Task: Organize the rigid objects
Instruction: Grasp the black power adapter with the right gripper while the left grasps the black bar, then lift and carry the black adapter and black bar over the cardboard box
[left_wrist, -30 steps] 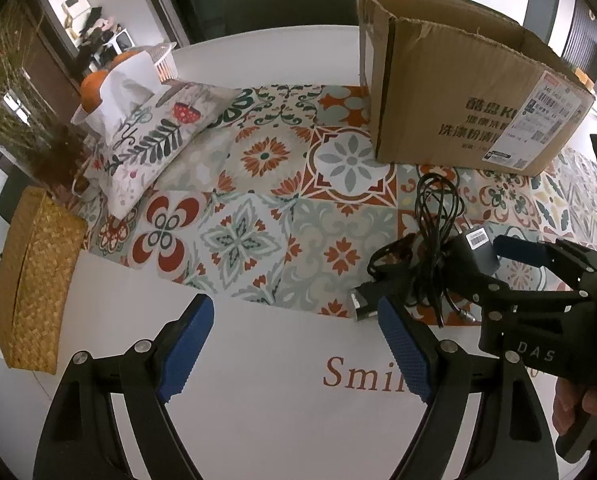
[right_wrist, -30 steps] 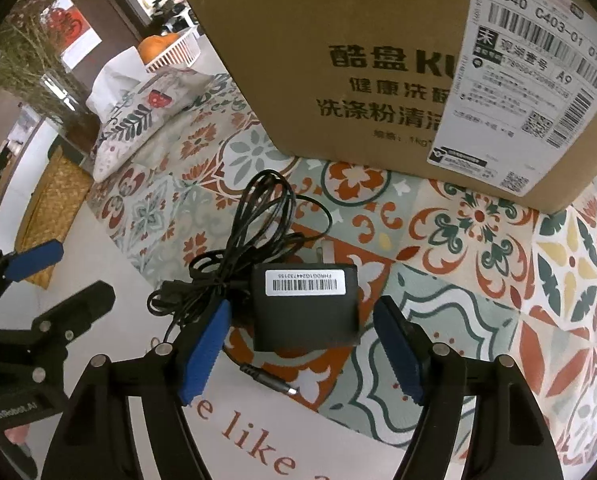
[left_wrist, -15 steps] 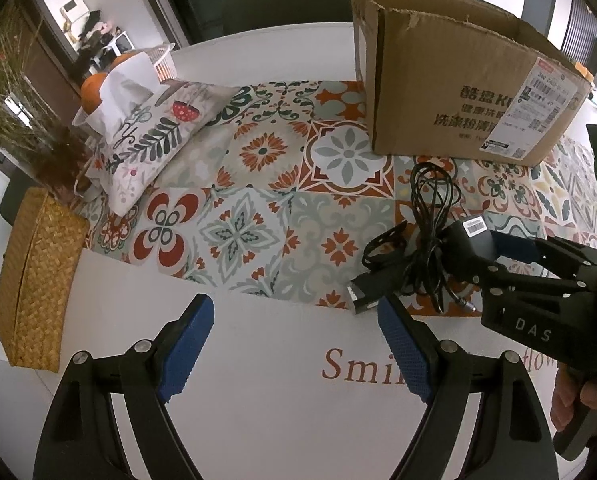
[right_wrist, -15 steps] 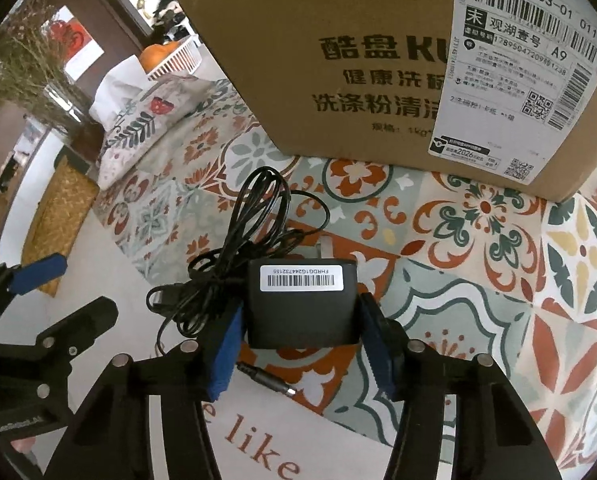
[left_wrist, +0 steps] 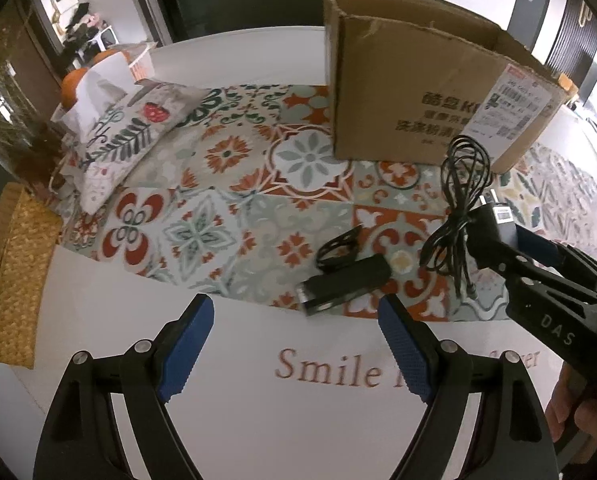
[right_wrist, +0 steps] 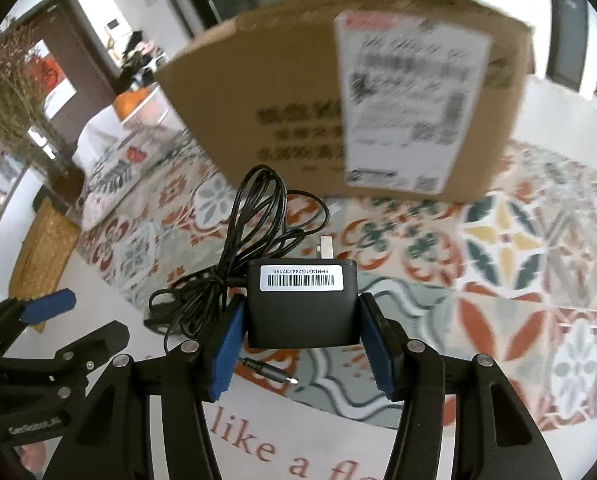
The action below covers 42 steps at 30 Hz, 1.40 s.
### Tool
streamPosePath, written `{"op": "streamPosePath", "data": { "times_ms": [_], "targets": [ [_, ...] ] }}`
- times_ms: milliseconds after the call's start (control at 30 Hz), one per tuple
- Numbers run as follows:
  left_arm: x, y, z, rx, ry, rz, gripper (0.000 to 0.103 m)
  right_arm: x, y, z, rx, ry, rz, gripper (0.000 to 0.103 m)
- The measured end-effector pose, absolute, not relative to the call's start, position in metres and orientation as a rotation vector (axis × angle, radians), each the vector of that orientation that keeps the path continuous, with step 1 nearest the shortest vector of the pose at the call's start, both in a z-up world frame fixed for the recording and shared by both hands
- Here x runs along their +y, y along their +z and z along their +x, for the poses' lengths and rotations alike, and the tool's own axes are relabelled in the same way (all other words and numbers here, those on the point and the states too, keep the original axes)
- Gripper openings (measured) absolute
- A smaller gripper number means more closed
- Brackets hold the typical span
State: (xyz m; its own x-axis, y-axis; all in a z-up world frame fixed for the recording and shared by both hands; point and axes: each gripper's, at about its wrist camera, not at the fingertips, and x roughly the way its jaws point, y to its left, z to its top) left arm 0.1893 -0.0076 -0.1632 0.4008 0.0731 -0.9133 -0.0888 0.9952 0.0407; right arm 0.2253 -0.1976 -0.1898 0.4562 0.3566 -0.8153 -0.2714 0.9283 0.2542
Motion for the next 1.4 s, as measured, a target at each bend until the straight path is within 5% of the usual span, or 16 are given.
{"op": "streamPosePath", "data": {
  "times_ms": [633, 900, 1400],
  "targets": [
    [-0.017, -0.211, 0.224, 1.211, 0.132, -0.237, 0.084, -0.218, -0.192, 0.242, 1.017, 0.313, 0.004, 0.056],
    [-0.016, -0.224, 0.231, 1.238, 0.141, -0.226, 0.073, -0.21, -0.201, 0.245, 1.04, 0.313, -0.016, 0.056],
    [-0.019, -0.199, 0.218, 1.156, 0.069, -0.145, 0.074, -0.212, -0.19, 0.234, 1.035, 0.299, 0.003, 0.056]
  ]
}}
